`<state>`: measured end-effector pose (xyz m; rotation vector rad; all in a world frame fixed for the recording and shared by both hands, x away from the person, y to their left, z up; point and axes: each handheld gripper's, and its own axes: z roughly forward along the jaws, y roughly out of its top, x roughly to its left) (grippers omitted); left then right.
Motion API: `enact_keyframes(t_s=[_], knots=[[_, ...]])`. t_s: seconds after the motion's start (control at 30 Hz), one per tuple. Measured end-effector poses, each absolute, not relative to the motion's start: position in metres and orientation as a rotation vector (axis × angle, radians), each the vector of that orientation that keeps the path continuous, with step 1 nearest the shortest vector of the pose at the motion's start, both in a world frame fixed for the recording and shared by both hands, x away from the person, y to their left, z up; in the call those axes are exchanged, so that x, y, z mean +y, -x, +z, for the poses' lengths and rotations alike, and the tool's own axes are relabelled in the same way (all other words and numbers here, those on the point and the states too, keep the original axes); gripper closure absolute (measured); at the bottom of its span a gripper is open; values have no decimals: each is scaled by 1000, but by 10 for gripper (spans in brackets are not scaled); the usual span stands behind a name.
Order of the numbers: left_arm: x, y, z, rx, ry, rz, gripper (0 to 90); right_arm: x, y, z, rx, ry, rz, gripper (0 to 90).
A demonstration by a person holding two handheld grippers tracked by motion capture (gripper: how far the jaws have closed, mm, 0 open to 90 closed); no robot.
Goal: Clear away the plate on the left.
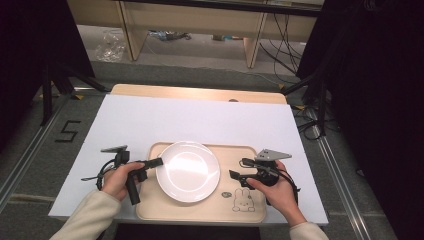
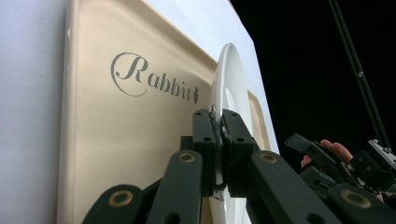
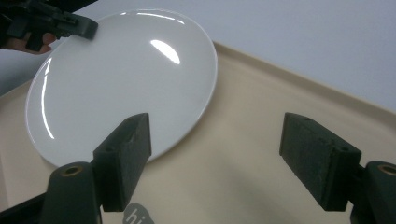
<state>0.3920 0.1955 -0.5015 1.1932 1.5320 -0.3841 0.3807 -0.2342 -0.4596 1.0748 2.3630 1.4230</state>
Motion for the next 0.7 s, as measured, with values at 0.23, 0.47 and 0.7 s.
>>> enact_keyframes(t_s=[0.23, 0.47, 0.7], knots=[[197, -393, -502, 1529, -1208, -390, 852, -237, -380, -457, 2358, -1073, 1349, 259], [196, -393, -503, 1539, -1198, -368, 854, -235, -379, -458, 2357, -1105, 1374, 259], [195, -393, -504, 1549, -1227, -343, 859, -235, -379, -458, 2369, -1096, 1382, 258]])
